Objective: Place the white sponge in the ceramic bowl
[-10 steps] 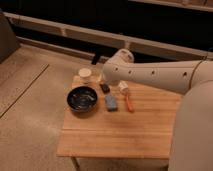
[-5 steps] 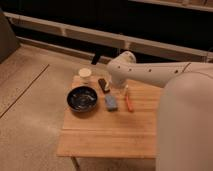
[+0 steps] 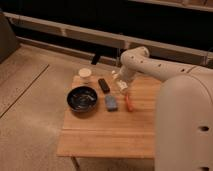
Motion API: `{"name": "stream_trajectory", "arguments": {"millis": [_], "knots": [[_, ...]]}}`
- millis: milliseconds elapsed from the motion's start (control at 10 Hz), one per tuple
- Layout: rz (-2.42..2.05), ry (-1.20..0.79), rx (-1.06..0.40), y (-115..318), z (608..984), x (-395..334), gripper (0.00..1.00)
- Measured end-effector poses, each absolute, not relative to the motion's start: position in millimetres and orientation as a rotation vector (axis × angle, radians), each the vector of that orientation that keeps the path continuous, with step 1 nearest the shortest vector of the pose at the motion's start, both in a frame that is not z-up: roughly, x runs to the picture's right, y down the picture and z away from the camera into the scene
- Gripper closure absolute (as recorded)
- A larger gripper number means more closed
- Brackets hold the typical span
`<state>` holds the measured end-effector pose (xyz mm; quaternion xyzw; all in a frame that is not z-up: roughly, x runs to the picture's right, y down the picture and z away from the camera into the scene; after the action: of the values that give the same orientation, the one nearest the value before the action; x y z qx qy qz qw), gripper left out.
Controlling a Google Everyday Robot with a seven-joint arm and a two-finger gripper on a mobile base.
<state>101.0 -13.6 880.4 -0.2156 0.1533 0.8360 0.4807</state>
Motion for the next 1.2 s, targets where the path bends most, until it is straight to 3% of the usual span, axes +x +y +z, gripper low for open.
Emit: {"name": "stream_trajectory", "arguments": {"millis": [300, 600, 1200], "knots": [[2.039, 0.392, -0.646, 4.0, 893.7, 86.9, 0.35], [1.816, 0.417, -0.668, 19.7, 904.3, 70.1, 0.35], [1.335, 0.122, -0.607, -3.8, 884.0, 27.6, 0.35]]}}
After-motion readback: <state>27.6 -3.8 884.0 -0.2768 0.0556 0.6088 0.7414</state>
